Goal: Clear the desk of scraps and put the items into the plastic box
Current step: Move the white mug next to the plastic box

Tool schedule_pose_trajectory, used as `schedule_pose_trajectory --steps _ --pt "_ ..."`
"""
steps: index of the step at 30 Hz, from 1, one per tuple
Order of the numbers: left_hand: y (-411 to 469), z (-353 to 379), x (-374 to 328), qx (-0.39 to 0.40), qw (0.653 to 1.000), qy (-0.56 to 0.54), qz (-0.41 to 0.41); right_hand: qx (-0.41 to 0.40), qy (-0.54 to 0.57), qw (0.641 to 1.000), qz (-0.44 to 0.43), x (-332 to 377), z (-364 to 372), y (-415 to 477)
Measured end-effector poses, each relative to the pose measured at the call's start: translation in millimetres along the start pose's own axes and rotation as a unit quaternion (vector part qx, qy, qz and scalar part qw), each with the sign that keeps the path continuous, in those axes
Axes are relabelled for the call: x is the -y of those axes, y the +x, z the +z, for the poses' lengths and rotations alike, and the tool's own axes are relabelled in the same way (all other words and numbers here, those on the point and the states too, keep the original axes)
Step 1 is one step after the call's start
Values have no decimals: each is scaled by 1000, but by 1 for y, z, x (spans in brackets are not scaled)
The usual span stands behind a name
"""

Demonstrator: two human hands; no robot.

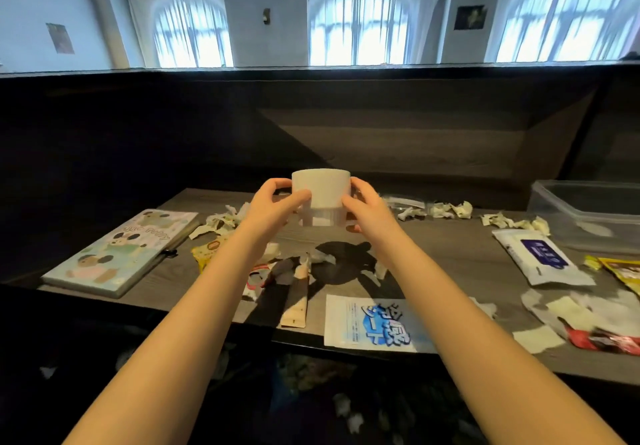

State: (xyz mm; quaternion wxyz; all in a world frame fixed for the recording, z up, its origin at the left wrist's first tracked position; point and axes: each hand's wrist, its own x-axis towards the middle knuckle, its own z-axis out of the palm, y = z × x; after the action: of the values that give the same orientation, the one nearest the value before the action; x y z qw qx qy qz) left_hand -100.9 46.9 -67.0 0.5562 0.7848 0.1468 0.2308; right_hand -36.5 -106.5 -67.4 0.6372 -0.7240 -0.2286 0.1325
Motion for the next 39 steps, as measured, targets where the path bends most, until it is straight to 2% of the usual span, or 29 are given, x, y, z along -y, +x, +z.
schedule_pose_trajectory --steps 5,13,19,32,34,36,39 --pt "-38 49 -15 18 1000 -1 19 -32 -3 999 -33 -11 -49 -51" --pt "-78 141 -51 140 988 -47 36 -101 -12 994 -34 -27 -145 -117" --pt "-98 212 -82 204 978 -19 48 -180 -14 982 -52 -42 -212 -155" --pt "-131 346 -126 317 941 -65 100 -350 -2 930 -115 -71 -328 -200" --pt "-131 369 -123 323 939 -33 111 -376 -2 919 -120 -75 -345 -205" --pt "-130 392 -116 330 930 70 149 -403 6 908 -113 -79 -362 -211" --pt "-137 424 -105 356 885 193 229 -436 -5 896 -90 -87 -384 -221"
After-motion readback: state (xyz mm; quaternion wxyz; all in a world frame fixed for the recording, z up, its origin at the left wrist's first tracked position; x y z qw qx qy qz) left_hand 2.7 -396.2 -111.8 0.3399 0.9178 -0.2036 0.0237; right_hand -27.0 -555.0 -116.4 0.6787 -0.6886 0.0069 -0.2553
